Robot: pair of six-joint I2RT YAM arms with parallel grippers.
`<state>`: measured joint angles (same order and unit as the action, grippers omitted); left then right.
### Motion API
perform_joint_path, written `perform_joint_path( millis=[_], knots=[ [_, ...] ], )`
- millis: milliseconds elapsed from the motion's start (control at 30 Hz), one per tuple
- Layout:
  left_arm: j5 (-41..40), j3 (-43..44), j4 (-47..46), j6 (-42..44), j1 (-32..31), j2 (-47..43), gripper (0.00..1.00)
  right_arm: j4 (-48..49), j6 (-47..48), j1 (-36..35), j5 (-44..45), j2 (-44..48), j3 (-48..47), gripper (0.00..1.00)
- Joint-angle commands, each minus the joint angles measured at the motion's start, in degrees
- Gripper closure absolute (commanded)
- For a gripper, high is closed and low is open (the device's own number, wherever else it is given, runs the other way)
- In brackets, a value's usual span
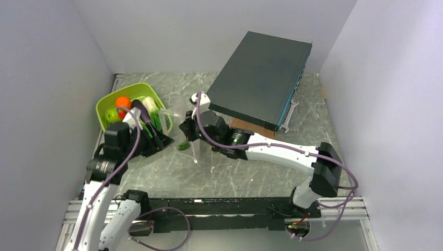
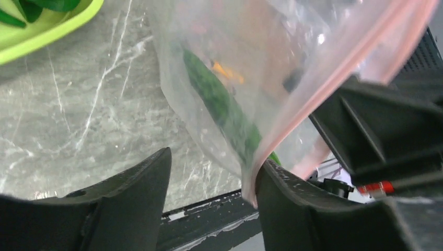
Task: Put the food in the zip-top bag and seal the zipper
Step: Adjust the zipper food storage bag at the center of the board.
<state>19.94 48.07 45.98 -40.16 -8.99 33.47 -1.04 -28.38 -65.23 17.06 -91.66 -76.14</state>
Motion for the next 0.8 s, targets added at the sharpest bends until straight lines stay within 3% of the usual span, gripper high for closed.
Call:
perform_joint_path(
  millis=[0, 100, 200, 267, 367, 433, 533, 767],
  knots=[
    [1.6, 6.5, -8.2, 3.1, -0.1, 9.0, 0.43, 3.4, 2.0, 0.2, -0.1, 3.5, 1.4, 1.00],
    [4.5, 14.9, -3.5, 6.9, -0.1, 15.8, 0.74, 3.3, 3.8, 0.1, -0.6, 5.0, 2.2, 1.00],
    [11.3, 17.0, -2.9, 6.7, -0.1, 14.9, 0.99, 0.6, 6.4, 0.1, 0.6, 6.0, 1.7, 1.00],
    [16.2, 15.8, -6.3, 3.9, -0.2, 10.5, 1.00, -1.4, 8.1, 0.1, 2.3, 7.4, 1.6, 1.00],
    [11.9, 12.7, -6.4, 2.2, -0.2, 5.3, 1.00, 0.7, 10.0, 0.1, 1.9, 9.2, 4.1, 1.00],
    [9.3, 10.8, -3.4, 4.8, -0.1, 6.8, 1.00, 0.8, 10.2, 0.5, 1.7, 7.5, 3.9, 1.00],
    [11.8, 10.5, -1.4, 7.4, -0.1, 9.6, 1.00, -2.5, 10.1, 0.5, 2.3, 4.8, -0.2, 1.00],
    [14.2, 9.2, -12.8, 6.3, -0.1, 4.6, 1.00, 5.8, 16.1, 1.1, 1.4, 8.3, 2.7, 1.00]
  ],
)
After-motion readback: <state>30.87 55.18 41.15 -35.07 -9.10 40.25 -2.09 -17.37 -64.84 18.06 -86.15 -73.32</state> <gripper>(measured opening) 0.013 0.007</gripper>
